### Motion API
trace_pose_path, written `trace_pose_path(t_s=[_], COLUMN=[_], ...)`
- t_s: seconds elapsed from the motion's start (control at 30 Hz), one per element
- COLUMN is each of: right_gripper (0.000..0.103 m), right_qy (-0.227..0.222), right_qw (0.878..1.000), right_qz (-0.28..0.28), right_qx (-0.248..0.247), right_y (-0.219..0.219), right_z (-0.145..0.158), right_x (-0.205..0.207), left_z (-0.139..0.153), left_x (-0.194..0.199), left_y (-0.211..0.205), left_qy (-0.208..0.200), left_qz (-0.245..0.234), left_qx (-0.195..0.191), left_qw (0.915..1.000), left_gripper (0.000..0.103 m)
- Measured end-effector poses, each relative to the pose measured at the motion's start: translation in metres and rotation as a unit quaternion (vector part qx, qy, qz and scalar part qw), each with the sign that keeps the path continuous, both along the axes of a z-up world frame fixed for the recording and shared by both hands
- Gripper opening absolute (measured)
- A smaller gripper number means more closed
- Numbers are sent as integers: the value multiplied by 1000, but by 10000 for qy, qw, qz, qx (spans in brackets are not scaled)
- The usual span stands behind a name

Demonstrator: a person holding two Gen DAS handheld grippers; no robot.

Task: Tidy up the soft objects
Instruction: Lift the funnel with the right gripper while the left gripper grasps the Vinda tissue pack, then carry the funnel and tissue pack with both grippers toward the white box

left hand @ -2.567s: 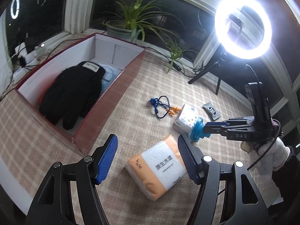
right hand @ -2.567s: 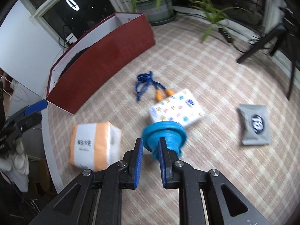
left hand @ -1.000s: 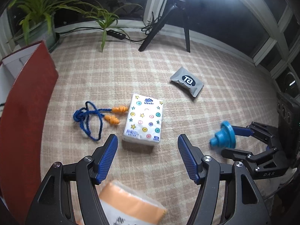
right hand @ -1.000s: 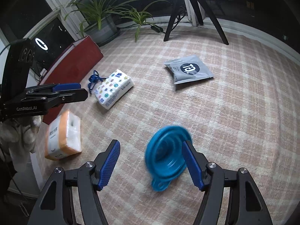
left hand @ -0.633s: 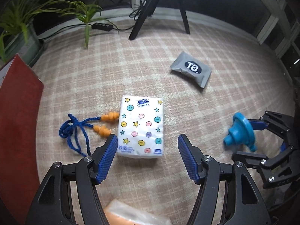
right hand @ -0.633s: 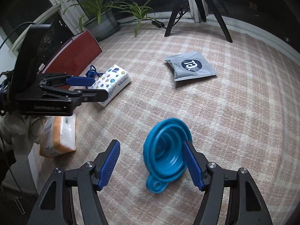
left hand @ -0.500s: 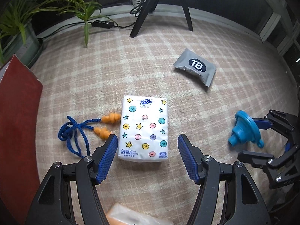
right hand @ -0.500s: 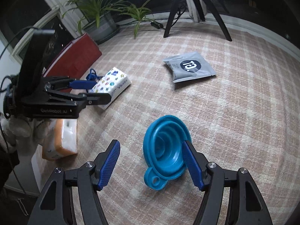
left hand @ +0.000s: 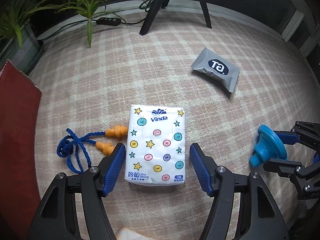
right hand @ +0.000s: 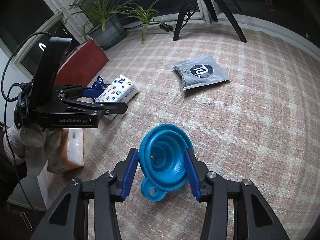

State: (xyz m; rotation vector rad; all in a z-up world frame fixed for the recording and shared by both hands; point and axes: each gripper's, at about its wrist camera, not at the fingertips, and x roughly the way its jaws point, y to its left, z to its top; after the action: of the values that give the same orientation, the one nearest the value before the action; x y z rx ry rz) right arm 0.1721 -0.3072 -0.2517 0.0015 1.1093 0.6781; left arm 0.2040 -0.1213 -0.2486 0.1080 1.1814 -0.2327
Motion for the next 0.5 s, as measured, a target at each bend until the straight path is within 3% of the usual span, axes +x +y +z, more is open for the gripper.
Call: trace_pose_path(t_s=[0.1,0.2,0.4,0.5], right_gripper=[42,42,19,16], right_qy=[-12,-25,-59,-62], right_qw=[10000,9999,9999,9999], right_qz=[38,73,103,101], right_qx=[-67,-99,-61,-42], right_y=[4,10,11,10], right_z=[-1,-2,1,3], right_x=[0,2,2,0], left_z=[-2,-3,-3,-2], left_x=[1,1,1,0], left_y=[-1,-2,1,3], left_qy=[0,-4,-24,-47], left_qz=[-22,-49,-1,14], left_qx=[27,34,-24,-55], left_qw=[10000,10000,10000,10000], left_gripper=[66,57,52,52])
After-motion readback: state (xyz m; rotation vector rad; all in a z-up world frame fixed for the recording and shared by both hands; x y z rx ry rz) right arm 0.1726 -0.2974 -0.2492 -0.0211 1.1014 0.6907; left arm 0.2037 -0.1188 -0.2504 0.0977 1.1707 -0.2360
